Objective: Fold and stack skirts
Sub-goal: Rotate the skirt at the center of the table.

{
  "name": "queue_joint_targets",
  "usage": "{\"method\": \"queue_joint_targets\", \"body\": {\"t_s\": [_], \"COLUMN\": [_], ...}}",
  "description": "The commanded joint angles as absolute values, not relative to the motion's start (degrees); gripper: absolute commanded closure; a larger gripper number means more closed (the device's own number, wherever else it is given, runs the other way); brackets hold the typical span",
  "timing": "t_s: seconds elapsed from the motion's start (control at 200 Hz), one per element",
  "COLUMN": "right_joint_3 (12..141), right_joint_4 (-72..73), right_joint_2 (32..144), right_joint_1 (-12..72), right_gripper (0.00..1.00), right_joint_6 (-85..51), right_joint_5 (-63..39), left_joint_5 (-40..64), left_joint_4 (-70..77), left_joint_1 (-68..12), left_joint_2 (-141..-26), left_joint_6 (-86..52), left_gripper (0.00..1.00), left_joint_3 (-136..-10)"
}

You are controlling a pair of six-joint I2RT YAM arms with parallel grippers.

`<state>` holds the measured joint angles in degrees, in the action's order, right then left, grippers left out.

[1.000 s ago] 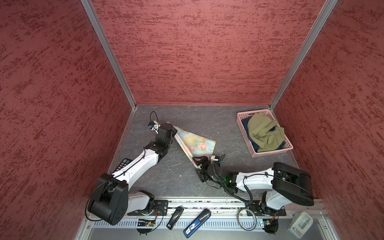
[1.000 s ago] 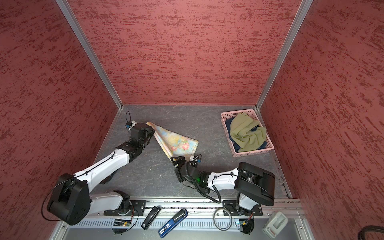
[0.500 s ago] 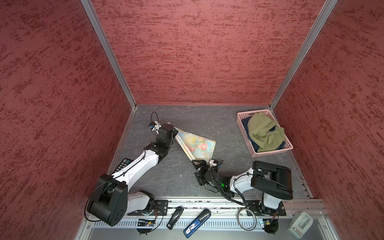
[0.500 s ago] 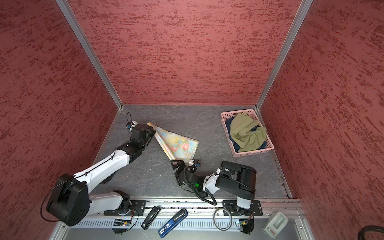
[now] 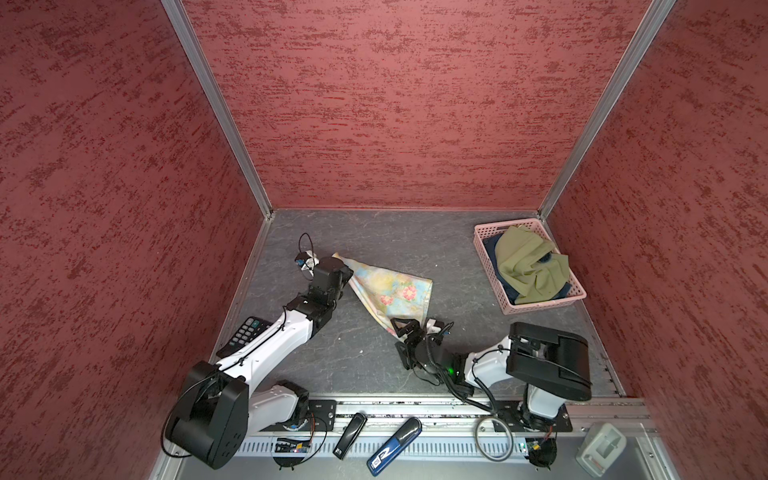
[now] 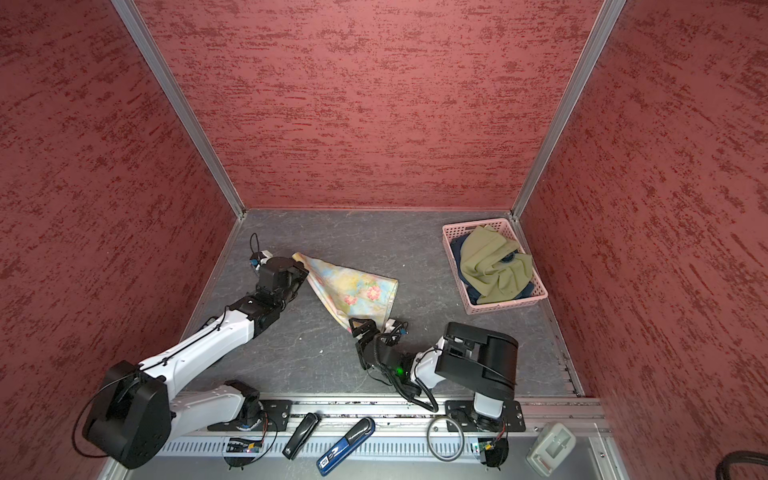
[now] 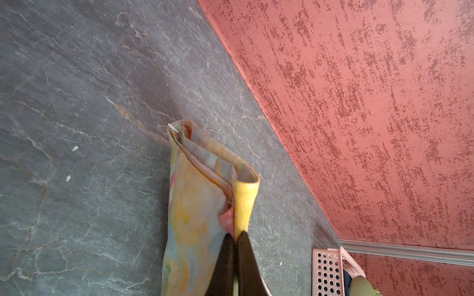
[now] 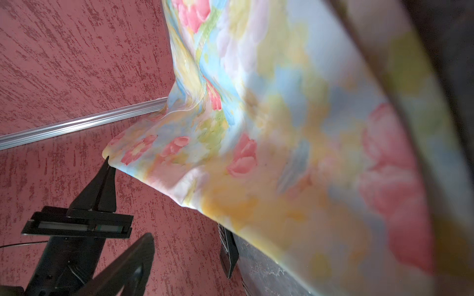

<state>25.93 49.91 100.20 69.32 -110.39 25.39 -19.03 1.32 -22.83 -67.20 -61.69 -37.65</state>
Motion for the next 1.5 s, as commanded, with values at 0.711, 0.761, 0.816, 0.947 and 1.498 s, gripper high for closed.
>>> {"method": "queue_joint_targets", "body": {"t_s": [0.711, 0.761, 0.816, 0.947, 1.498], "right_joint_3": [17.51, 16.85, 16.02, 14.98, 15.96], "right_joint_4": [48.54, 48.94, 49.46, 51.22, 52.36], "right_joint_2": [99.05, 99.01, 98.8, 98.28, 96.8], "right_joint_1": [63.11, 62.43, 61.13, 57.78, 48.87], "right_gripper": [0.27, 0.29, 0.3, 0.33, 0.92], "right_joint_6": [-145.79, -145.43, -144.33, -139.63, -113.42], "right_joint_5": [28.68, 28.91, 28.81, 27.71, 23.14], "left_joint_5": [-12.22, -11.97, -11.61, -11.03, -8.5], "left_joint_4": [0.8, 0.55, 0.36, -0.69, -10.02], "left_joint_1": [-18.2, -17.98, -18.01, -17.94, -17.84], "left_joint_2": [-55.26, -54.23, -53.09, -49.98, -38.66], "left_joint_6": [-59.28, -59.37, -59.49, -59.69, -60.91], "left_gripper": [1.0, 1.0, 1.0, 1.0, 1.0], "left_joint_3": [-28.35, -27.44, -26.5, -24.35, -16.93]}}
